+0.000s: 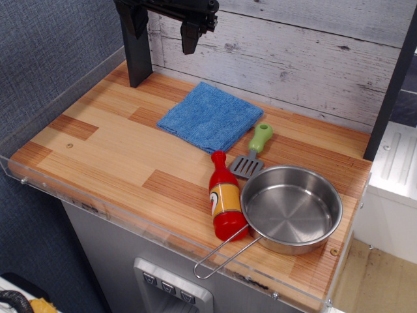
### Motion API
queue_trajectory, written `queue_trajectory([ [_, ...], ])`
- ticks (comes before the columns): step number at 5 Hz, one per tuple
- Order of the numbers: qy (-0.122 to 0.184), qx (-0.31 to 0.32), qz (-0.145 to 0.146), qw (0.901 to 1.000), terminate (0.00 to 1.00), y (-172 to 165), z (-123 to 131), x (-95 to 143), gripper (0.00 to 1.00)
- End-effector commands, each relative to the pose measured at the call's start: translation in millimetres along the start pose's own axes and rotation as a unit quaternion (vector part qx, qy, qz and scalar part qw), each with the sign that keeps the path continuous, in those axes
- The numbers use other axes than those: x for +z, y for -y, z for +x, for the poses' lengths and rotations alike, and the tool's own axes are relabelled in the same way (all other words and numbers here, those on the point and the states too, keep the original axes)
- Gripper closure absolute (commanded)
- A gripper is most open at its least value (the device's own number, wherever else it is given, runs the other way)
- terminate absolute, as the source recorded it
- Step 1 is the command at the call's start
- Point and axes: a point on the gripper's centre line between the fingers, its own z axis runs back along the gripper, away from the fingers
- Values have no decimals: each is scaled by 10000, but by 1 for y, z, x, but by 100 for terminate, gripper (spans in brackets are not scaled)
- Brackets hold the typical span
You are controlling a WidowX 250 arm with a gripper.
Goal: Place the red bottle on the front left corner of the table
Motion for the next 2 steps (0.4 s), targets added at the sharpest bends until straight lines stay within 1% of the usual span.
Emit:
queue_trajectory([
  [1,0,0,0,10000,0,0,0,0,0],
  [2,61,-148,146,9998,0,0,-6,4,0],
])
